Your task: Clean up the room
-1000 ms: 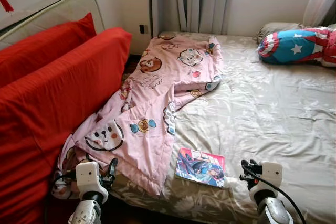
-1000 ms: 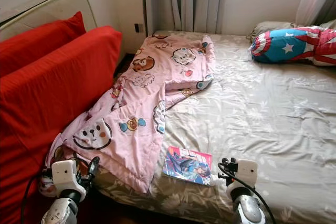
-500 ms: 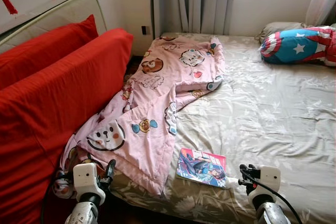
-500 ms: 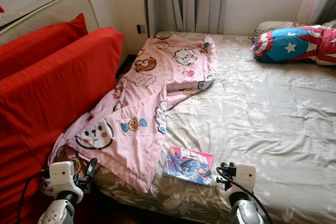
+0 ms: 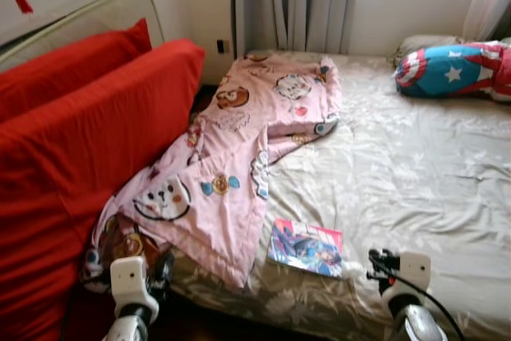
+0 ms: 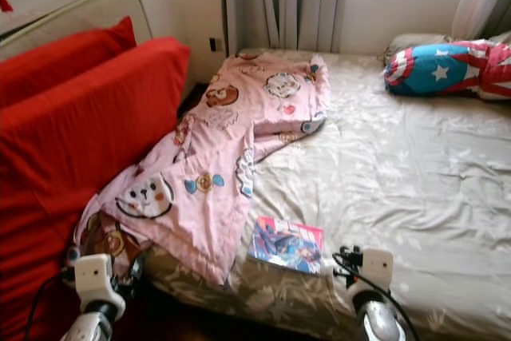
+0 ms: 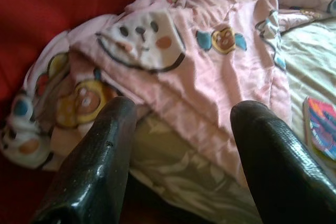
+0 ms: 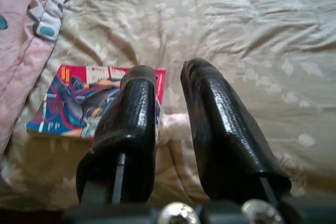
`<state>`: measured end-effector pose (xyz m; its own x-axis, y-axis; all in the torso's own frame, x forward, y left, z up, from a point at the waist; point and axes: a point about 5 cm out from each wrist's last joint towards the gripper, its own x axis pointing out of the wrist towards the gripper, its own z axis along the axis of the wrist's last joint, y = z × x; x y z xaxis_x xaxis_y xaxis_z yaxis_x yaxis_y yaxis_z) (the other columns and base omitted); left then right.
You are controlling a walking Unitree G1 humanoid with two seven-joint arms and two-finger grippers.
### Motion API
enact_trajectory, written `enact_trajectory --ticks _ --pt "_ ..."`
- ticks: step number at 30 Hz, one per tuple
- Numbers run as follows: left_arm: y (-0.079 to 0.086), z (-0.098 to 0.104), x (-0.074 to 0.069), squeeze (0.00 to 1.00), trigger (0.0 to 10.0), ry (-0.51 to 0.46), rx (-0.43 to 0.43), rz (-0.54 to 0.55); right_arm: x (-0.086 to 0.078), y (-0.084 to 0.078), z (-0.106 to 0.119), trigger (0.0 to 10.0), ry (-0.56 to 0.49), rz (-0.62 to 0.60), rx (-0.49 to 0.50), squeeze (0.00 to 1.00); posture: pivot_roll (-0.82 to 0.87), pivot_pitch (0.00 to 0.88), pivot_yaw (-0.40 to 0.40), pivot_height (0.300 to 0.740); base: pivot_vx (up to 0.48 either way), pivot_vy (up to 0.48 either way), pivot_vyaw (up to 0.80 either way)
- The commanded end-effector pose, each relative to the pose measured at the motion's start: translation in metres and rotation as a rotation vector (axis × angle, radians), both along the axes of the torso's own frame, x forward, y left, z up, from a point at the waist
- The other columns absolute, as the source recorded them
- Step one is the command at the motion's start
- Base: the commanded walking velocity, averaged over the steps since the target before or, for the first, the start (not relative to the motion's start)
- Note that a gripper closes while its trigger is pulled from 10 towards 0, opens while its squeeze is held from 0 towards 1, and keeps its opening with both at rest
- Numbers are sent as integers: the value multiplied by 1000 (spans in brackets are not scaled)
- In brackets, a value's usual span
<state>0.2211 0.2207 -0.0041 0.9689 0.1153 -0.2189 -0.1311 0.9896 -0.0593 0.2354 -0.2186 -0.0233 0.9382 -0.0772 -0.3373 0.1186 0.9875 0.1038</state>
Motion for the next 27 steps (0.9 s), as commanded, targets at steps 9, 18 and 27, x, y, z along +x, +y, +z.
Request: enact_trajectory --ticks 9,18,27 --pt "6 -6 -4 0 10000 26 -14 32 -1 6 -3 10000 12 4 13 0 -46 19 21 655 0 0 0" --pt "8 -9 -7 0 10000 37 -20 32 -2 9 -5 10000 25 4 20 0 -40 26 25 655 0 0 0" --pt "10 -10 -9 0 10000 36 -20 34 -2 12 -6 10000 32 10 28 0 -39 31 30 655 0 0 0"
